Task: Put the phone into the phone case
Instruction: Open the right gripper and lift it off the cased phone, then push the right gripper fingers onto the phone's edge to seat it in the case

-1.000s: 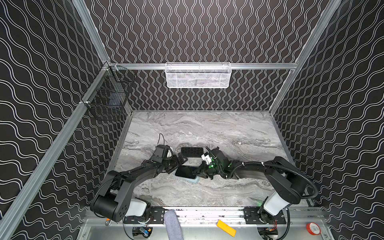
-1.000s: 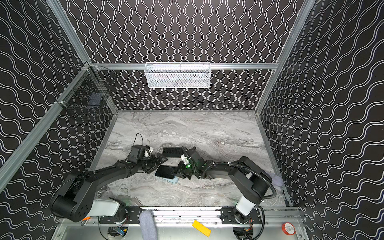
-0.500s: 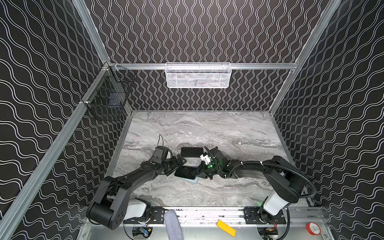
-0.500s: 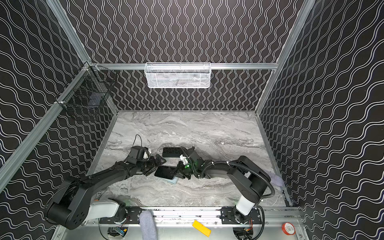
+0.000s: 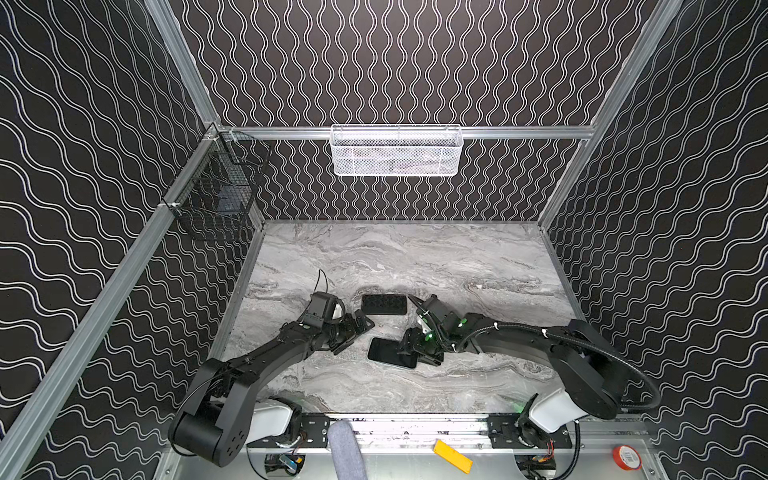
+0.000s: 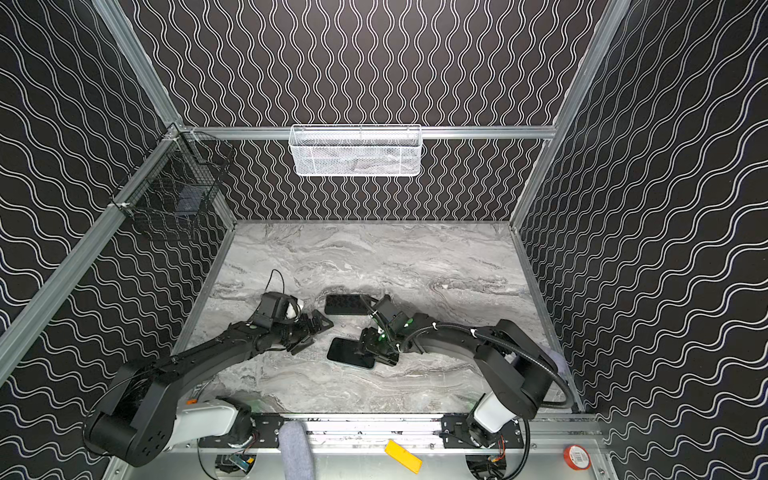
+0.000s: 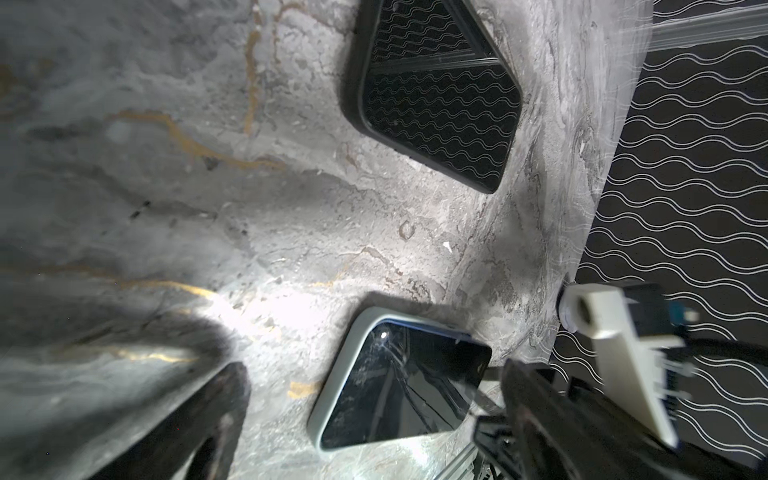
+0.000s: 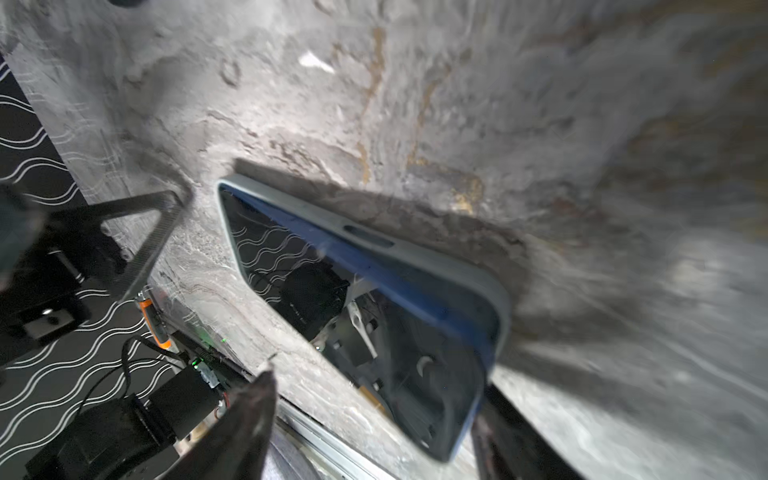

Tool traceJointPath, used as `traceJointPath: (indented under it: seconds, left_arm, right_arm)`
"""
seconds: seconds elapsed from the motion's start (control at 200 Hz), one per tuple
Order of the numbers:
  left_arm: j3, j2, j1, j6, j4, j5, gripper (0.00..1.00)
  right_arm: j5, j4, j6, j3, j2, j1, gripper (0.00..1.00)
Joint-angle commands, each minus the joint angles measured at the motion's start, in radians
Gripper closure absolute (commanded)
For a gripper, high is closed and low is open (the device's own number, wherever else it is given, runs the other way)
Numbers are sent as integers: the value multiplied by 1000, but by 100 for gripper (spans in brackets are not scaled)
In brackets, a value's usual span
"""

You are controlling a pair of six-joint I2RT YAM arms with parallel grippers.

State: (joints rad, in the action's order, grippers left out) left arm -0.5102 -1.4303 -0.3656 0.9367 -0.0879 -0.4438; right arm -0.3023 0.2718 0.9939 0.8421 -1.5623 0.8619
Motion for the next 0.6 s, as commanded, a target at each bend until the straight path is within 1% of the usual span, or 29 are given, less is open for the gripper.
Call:
traceJointPath:
  seconds: [0.0, 0.04, 0.075, 0.185, 0.225, 0.335, 0.425, 0.526, 0.571, 0.596]
  left_arm:
    - [-8, 5, 2, 7, 5, 18, 1]
    - [-11, 8, 1, 8, 2, 21, 1]
    - [-13, 11, 1, 9, -1, 23, 1]
    - [-23, 23, 1, 8, -14, 27, 1]
    - [-25, 27, 1, 4, -24, 30, 1]
    - [-35, 40, -6, -17, -44, 39, 1]
    - [-48, 41, -18, -41, -58, 46, 1]
    - [-51, 41, -32, -47, -56, 50, 1]
    - [-51, 39, -39, -46, -52, 51, 1]
    - [-52, 37, -42, -46, -50, 51, 1]
  right_arm:
    - [68, 136, -87, 32, 27, 1, 13]
    - [85, 161, -106, 37, 33, 0, 8]
    - [98, 180, -122, 41, 32, 0, 6]
    - [130, 212, -153, 43, 30, 0, 7]
    - [146, 225, -159, 46, 30, 0, 10]
    - [220, 268, -194, 65, 30, 0, 23]
    - [276, 294, -236, 105, 1, 0, 28]
    - [286, 300, -273, 147, -53, 0, 34]
    - [267, 294, -285, 148, -76, 1, 42]
    - [260, 290, -292, 149, -87, 4, 44]
